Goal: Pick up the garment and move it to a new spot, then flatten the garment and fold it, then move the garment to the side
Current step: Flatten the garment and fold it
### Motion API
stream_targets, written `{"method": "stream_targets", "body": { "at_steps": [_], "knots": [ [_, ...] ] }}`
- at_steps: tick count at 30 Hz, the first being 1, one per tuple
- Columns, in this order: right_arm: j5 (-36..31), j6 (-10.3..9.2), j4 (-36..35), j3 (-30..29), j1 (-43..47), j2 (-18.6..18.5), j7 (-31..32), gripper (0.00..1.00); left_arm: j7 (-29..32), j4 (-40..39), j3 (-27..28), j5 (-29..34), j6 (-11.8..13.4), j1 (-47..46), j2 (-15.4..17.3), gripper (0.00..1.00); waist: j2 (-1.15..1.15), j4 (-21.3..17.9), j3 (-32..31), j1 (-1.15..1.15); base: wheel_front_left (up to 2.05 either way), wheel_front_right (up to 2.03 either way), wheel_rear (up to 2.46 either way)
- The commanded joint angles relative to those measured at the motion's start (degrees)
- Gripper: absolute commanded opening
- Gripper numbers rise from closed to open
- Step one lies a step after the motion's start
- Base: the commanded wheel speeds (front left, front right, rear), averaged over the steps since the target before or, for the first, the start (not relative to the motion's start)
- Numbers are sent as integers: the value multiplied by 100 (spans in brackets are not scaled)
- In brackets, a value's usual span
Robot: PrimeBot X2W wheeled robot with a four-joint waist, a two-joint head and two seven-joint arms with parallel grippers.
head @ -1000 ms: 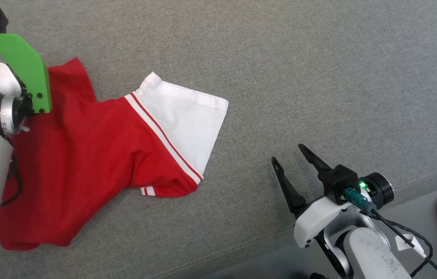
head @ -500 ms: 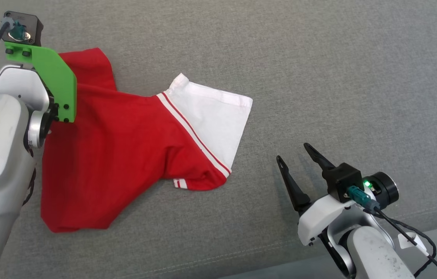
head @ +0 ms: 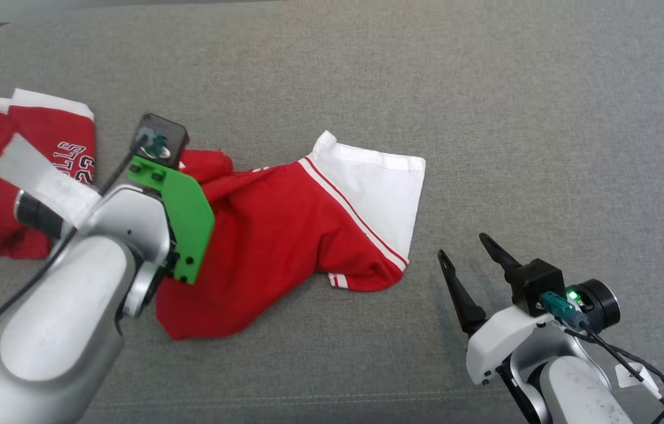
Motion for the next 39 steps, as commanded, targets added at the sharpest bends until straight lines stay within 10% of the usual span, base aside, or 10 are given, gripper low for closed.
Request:
{"method": "stream_targets", "body": {
  "at_steps": [1, 16, 17, 18, 19, 39],
  "knots": [
    [37, -2, 14, -22, 88, -15, 20, 100, 27, -125, -66, -56, 4, 164, -44, 0, 0, 299, -308, 0, 0, 0, 0],
    [123, -2, 37, 3, 156, -14, -20, 100, -242, -289, -706, -235, 51, 1129, -647, 0, 0, 273, -463, 0, 0, 0, 0],
    [123, -2, 40, 0, 157, -16, -20, 100, -264, -260, -713, -245, 49, 1153, -660, 22, 0, 273, -470, 0, 0, 0, 0],
    [123, -2, 42, -1, 158, -14, -18, 100, -331, -250, -698, -256, 67, 1164, -678, 91, 0, 275, -477, 0, 0, 0, 0],
    [125, -2, 43, -2, 158, -14, -16, 100, -378, -231, -691, -240, 82, 1161, -685, 100, 0, 278, -485, 0, 0, 0, 0],
    [131, -2, 48, 131, 141, -15, 20, 100, 350, -531, -548, -133, 15, 44, -473, 100, 0, 44, -493, 0, 0, 0, 0]
  ]
}}
